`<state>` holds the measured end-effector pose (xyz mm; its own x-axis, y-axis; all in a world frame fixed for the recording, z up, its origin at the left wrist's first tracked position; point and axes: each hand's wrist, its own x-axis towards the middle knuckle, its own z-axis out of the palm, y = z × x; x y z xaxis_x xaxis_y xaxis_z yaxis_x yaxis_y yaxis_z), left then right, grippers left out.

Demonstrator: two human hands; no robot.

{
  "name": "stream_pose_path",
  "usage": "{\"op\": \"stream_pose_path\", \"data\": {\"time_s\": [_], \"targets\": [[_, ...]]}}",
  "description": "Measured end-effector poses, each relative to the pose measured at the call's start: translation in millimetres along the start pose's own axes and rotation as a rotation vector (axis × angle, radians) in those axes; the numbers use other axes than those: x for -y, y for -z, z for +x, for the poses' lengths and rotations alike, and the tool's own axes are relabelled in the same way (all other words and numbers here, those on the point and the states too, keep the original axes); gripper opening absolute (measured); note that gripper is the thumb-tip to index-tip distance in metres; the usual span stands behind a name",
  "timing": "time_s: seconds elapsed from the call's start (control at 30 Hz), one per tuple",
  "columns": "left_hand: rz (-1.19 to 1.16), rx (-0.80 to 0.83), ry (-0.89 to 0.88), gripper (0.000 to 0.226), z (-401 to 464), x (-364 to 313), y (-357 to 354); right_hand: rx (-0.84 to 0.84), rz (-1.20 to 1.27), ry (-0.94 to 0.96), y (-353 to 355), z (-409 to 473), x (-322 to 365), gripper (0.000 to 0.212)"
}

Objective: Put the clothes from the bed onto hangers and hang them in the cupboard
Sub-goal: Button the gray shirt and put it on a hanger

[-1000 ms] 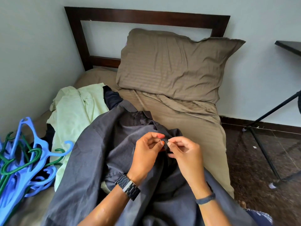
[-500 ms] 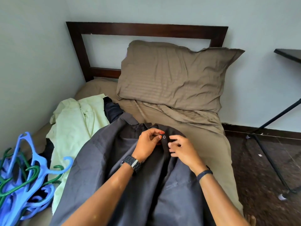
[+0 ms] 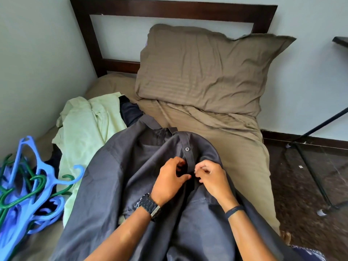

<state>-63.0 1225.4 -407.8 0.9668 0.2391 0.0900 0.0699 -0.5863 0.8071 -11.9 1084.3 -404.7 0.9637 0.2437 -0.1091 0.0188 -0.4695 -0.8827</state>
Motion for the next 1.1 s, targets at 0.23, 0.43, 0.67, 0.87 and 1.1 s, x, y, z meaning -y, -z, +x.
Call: {"op": "stream_pose_path", "data": {"time_s": [0.23, 0.43, 0.67, 0.87, 1.1], "targets": [[0.145, 0.073, 0.076, 0.034, -1.2, 12.4, 0.2, 0.152, 0.024, -0.153, -5.3, -7.4, -5.2, 0.015], [-0.032, 0.092, 0.102, 0.042, -1.5, 14.6, 4.9, 0.041, -0.258, -0.066, -27.7, -13.5, -1.7, 0.027], [-0.472, 0.060, 0.186, 0.052, -3.5, 16.5, 18.6, -0.098, 0.022, -0.063, -13.5, -18.0, 6.5, 0.021], [-0.722, 0.105, 0.177, 0.037, -7.4, 6.2, 26.6, -0.057, 0.274, 0.014, 4.9, -27.5, 23.3, 0.011], [-0.572, 0.139, -0.022, 0.017, -20.2, -6.6, 30.6, 0.069, 0.749, -0.128, 7.2, -50.6, 28.2, 0.010]]}}
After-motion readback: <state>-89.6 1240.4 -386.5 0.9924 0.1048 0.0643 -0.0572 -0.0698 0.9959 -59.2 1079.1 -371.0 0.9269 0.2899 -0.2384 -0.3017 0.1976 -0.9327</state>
